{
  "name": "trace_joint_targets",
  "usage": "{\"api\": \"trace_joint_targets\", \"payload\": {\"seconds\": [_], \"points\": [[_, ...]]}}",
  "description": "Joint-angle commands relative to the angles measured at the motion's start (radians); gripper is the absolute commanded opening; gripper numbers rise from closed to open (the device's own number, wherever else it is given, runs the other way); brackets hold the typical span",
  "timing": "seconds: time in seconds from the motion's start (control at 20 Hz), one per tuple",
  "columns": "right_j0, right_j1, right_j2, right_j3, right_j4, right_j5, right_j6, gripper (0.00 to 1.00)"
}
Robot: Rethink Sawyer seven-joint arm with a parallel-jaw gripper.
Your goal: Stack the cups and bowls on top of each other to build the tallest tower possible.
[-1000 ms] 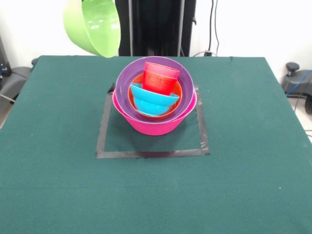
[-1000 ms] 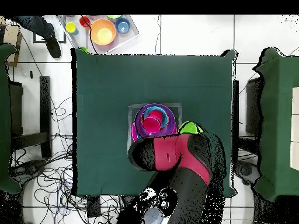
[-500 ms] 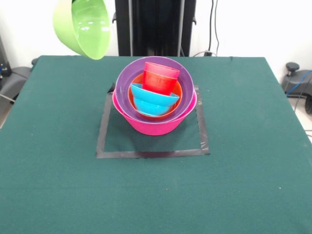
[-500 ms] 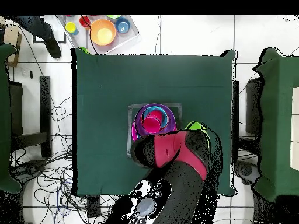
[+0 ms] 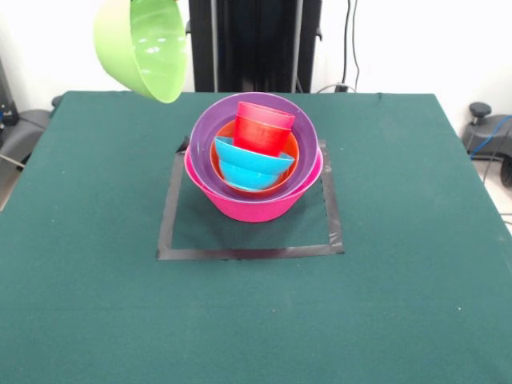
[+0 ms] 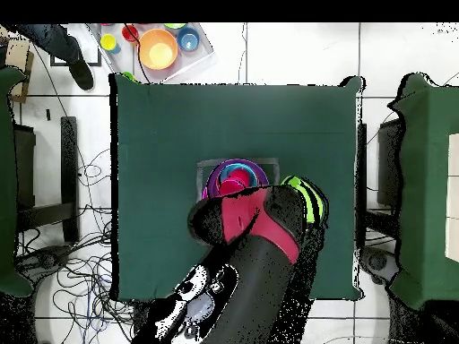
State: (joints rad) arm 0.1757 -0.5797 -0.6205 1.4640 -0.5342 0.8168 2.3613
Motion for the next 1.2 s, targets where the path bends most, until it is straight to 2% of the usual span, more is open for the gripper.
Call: {"api": "trace_joint_targets", "payload": {"seconds": [0.05, 0.6, 0.85, 1.2], "points": [[0.022, 0.112, 0.028, -0.121, 0.033, 0.074, 0.188, 0.00], [0.053, 0.195, -0.021, -0.172, 0.089, 0.112, 0.245, 0.00], [0.077, 0.232, -0.044, -0.195, 0.146, 0.156, 0.278, 0.00], [0.096, 0.242, -0.068, -0.216, 0.217, 0.210, 0.271, 0.00]]}}
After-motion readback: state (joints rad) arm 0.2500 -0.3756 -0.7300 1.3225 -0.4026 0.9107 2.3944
